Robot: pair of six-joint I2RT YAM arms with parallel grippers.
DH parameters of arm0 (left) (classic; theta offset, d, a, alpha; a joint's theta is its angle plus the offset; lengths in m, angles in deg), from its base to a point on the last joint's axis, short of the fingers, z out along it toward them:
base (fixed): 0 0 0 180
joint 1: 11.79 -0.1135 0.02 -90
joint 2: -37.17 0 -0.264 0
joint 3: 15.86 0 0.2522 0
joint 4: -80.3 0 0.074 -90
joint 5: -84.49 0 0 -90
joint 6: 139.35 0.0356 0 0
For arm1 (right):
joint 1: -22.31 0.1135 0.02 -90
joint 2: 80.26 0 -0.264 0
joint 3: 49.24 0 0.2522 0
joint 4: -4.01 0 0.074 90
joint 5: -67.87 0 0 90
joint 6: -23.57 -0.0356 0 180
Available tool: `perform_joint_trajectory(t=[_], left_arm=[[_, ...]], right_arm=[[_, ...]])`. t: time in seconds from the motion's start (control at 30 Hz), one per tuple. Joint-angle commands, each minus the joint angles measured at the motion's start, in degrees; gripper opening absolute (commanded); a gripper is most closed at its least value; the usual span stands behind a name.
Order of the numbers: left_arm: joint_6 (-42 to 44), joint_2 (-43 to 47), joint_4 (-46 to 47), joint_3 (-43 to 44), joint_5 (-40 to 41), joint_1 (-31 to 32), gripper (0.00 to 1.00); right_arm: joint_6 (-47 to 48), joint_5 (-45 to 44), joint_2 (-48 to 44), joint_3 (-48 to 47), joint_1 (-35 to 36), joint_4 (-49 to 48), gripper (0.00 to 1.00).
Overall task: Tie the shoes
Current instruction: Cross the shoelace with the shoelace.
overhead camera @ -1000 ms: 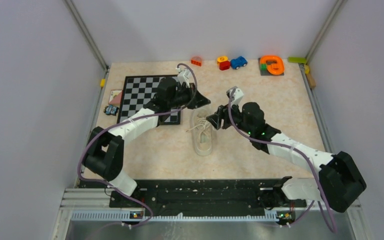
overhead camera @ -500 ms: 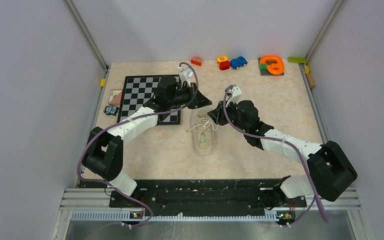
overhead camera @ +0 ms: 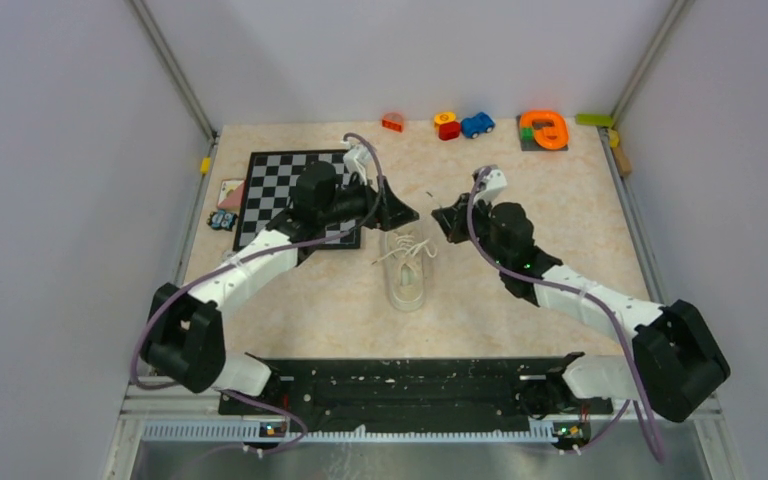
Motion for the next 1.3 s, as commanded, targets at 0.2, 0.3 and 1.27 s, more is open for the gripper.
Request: perform_joint_trajectory(t=[0.2,0.3,1.27], left_arm=[[6.39,8.12,0.15,-13.97,8.6,-5.94,0.62],[9.71,6.16,-4.24,-14.3,9.29,-5.96,0.57],[61.89,-14.88,-26.51,4.13,-11.08,-4.22,0.52]], right_arm=[[-1.66,-6.14,-6.62,0.05,-3.03,2.12,0.0],[-1.46,-5.71,-6.71,-0.11,-3.07,2.74,0.0],[-1.74,1.66,-6.42,-1.11,-3.82,3.23,0.0]])
